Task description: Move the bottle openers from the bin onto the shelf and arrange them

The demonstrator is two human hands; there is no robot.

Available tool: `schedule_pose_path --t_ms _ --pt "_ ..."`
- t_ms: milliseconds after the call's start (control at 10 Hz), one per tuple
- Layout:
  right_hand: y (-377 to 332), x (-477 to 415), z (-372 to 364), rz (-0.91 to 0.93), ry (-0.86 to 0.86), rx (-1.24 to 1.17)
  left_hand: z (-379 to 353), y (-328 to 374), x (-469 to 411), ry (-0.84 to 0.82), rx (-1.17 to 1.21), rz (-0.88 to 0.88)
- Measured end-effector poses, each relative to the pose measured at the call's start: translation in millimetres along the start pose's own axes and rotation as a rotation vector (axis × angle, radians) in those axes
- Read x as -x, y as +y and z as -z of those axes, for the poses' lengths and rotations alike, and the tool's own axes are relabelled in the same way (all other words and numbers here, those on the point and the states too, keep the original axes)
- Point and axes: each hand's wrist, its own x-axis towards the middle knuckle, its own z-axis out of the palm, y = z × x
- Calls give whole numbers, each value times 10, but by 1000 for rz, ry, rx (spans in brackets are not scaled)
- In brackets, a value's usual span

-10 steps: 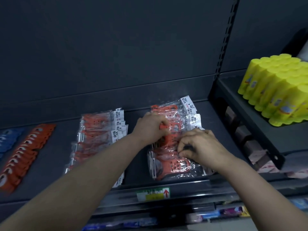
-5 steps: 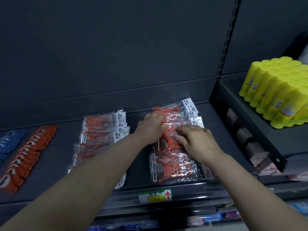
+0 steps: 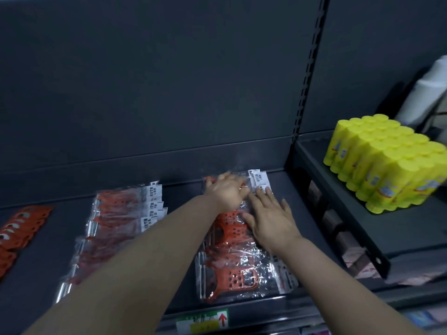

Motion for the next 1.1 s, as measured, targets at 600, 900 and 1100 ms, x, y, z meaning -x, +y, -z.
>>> schedule_pose_path --t_ms 600,900,1100 --pt "150 188 361 87 291 57 317 -429 1202 415 42 192" --pt "-211 482 333 122 240 58 325 -800 2512 317 0 513" --pt "-729 1121 149 244 199 74 149 -801 3197 240 130 315"
